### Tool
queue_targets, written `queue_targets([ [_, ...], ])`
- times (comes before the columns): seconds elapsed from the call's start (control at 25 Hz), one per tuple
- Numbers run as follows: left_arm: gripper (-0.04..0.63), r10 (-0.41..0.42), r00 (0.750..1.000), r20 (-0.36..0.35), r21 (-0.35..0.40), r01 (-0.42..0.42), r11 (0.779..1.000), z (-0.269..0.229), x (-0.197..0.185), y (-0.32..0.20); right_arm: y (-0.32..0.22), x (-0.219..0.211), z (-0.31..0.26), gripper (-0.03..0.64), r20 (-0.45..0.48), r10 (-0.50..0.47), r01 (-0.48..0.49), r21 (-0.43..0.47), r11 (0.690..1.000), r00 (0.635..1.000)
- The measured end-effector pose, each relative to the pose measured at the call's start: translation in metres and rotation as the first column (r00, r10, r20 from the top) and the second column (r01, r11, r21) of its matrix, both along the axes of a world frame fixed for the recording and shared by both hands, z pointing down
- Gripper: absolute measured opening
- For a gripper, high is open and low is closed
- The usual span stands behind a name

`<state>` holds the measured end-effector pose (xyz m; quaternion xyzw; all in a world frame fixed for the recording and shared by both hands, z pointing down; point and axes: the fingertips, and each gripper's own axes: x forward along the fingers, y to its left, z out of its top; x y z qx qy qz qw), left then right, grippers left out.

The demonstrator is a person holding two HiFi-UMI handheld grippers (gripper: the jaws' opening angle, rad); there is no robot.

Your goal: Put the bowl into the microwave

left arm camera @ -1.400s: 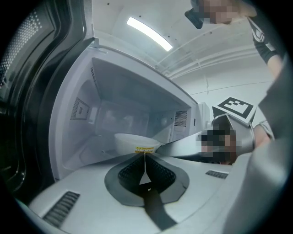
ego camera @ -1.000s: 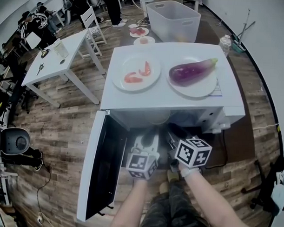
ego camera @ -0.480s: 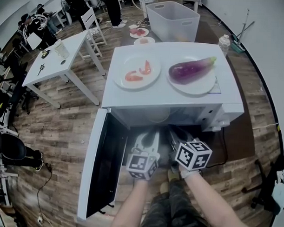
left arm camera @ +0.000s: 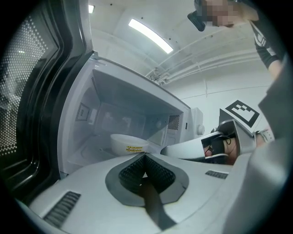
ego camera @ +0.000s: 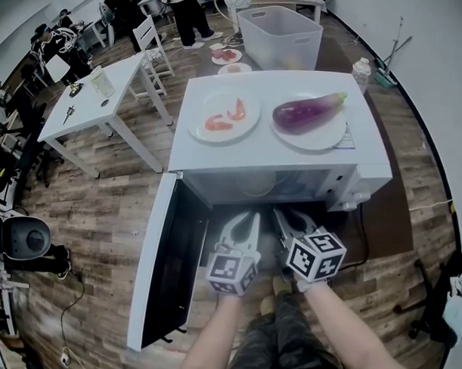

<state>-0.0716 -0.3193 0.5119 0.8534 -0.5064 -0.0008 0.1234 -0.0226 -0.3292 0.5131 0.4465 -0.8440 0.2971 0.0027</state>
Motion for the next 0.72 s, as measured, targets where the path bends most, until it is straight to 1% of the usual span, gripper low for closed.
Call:
queue_targets([
  [0.08,0.000,-0.001,1.000,-0.001,-0.001,0.001,1.000,-0.002,0.000,0.004,0.003,0.002,-0.006,0.002,0.013,0.002,-0.002,0.021,1.000,1.000],
  [0.2,0.000,0.003,1.000,-0.002,0.001,-0.003,1.000,-0.007,0.001,0.010,0.007,0.002,-0.010,0.002,0.024,-0.012,0.011,0.027,1.000,1.000],
  [0.52,0.000,0.019,1.000,0.002,0.018,-0.019,1.000,-0.023,0.004,0.021,0.027,-0.002,-0.030,0.002,-0.033,-0.087,0.089,0.071,0.993,0.996],
  [0.72,0.000,0.027,1.000,0.002,0.011,-0.027,1.000,-0.030,0.006,0.031,0.038,0.001,-0.044,0.003,-0.052,-0.097,0.101,0.091,0.991,0.994],
])
